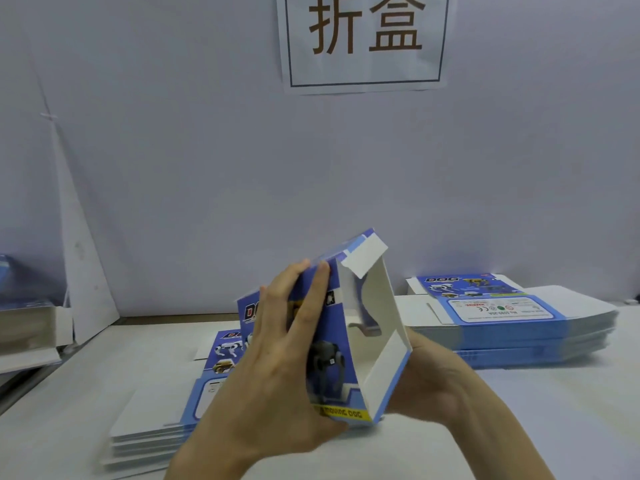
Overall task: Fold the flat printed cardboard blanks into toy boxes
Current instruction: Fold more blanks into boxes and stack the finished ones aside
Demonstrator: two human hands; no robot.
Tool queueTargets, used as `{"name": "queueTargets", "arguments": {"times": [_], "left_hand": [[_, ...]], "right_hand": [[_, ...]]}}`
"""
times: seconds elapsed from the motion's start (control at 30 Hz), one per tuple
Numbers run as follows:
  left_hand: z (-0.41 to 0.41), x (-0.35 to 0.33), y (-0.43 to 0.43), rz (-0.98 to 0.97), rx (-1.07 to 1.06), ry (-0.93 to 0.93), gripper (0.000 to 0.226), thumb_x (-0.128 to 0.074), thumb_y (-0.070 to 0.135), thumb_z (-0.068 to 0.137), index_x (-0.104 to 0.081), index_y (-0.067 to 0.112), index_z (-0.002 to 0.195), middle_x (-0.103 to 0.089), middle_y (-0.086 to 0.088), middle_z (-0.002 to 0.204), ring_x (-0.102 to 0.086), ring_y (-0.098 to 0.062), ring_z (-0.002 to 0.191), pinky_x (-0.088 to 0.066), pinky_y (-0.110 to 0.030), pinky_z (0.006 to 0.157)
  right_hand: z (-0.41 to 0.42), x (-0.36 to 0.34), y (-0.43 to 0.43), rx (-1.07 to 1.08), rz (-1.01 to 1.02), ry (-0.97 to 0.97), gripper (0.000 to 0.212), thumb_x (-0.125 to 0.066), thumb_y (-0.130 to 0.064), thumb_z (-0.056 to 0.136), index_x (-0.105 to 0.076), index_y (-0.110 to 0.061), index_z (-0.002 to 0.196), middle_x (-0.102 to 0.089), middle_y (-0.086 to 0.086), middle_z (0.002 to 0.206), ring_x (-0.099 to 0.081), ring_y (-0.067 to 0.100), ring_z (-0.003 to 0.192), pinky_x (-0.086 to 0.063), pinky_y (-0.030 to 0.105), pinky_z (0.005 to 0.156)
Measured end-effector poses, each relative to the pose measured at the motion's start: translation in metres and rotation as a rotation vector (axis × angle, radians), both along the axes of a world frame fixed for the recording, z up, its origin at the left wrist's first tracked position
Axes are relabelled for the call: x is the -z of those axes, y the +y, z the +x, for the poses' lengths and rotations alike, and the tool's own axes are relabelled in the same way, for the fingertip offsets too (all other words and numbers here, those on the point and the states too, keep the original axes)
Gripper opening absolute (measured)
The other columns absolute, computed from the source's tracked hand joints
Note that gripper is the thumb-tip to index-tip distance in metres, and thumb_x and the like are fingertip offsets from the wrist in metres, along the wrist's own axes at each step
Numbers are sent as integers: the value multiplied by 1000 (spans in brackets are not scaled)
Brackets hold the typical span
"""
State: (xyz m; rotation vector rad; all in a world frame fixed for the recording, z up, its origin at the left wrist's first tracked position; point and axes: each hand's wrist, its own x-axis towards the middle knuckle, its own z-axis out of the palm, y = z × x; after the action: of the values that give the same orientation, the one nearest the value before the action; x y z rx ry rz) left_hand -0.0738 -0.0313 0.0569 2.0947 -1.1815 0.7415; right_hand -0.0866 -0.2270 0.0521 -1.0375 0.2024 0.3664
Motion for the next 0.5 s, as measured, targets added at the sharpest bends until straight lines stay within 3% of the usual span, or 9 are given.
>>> {"name": "queueTargets", "arguments": {"times": [0.07, 0.1, 0.13, 0.17, 0.2, 0.27, 0.37, 0.43, 0.5], "left_hand": [[-2, 2, -4, 24, -17, -28, 141, -90, 46, 50, 12, 48, 147, 0, 17, 153, -17, 1, 141, -32, 7, 85], [-3, 3, -5, 33, -37, -42, 140, -88, 49, 51, 15, 50, 146, 2, 18, 153, -18, -6, 143, -40, -4, 92], [-4, 2, -6, 34, -59, -30, 138, -85, 53, 52, 16, 51, 145, 3, 18, 152, -18, -13, 144, -47, -24, 100], [-4, -1, -5, 27, -77, -24, 134, -81, 57, 53, 15, 49, 146, 1, 16, 152, -18, -16, 144, -48, -42, 101], [-3, -5, -2, 2, -95, -46, 131, -77, 59, 53, 11, 43, 149, -3, 11, 152, -19, -16, 143, -47, -50, 100], [1, -12, 7, -54, -129, -103, 127, -69, 60, 53, 4, 32, 152, -13, 0, 151, -23, -12, 139, -47, -45, 99], [7, -18, 22, -71, -171, -112, 131, -72, 64, 52, 0, 25, 154, -19, -5, 148, -34, -20, 133, -45, -38, 100], [8, -19, 27, -82, -179, -98, 132, -73, 66, 52, 0, 24, 154, -20, -5, 147, -37, -19, 130, -43, -26, 97], [9, -19, 27, -91, -154, -74, 133, -75, 65, 52, 1, 25, 154, -19, -4, 148, -33, -13, 133, -39, -12, 98]], "right_hand": [[-2, 0, 9, -119, -5, -64, 71, -78, -34, 63, -61, -7, 126, -60, 21, 129, -53, 39, 124, -33, 56, 111], [-2, 0, 11, -109, -33, -103, 65, -80, -31, 62, -66, -8, 121, -65, 20, 122, -59, 37, 117, -39, 55, 107], [-1, 0, 12, -70, -58, -133, 63, -81, -28, 61, -67, -8, 119, -68, 19, 115, -65, 34, 108, -45, 53, 100], [0, 1, 11, 4, -73, -143, 68, -79, -28, 60, -63, -6, 122, -70, 19, 110, -67, 33, 102, -49, 51, 95], [1, 0, 9, 78, -74, -153, 70, -75, -30, 62, -59, -2, 125, -70, 20, 107, -68, 32, 99, -51, 48, 92], [4, -3, 3, 227, -30, -211, 58, -69, -32, 70, -61, -2, 118, -70, 17, 102, -68, 29, 94, -55, 42, 84], [2, -10, -7, 492, 37, -361, 40, -72, -30, 64, -66, -10, 98, -73, 8, 85, -70, 17, 72, -58, 30, 60], [-2, -16, -11, 578, 60, -468, 24, -73, -31, 62, -70, -17, 81, -73, 4, 81, -69, 14, 69, -57, 28, 56], [-4, -20, -11, 573, 179, -474, 17, -71, -27, 65, -73, -17, 78, -74, 4, 83, -71, 14, 70, -56, 27, 55]]}}
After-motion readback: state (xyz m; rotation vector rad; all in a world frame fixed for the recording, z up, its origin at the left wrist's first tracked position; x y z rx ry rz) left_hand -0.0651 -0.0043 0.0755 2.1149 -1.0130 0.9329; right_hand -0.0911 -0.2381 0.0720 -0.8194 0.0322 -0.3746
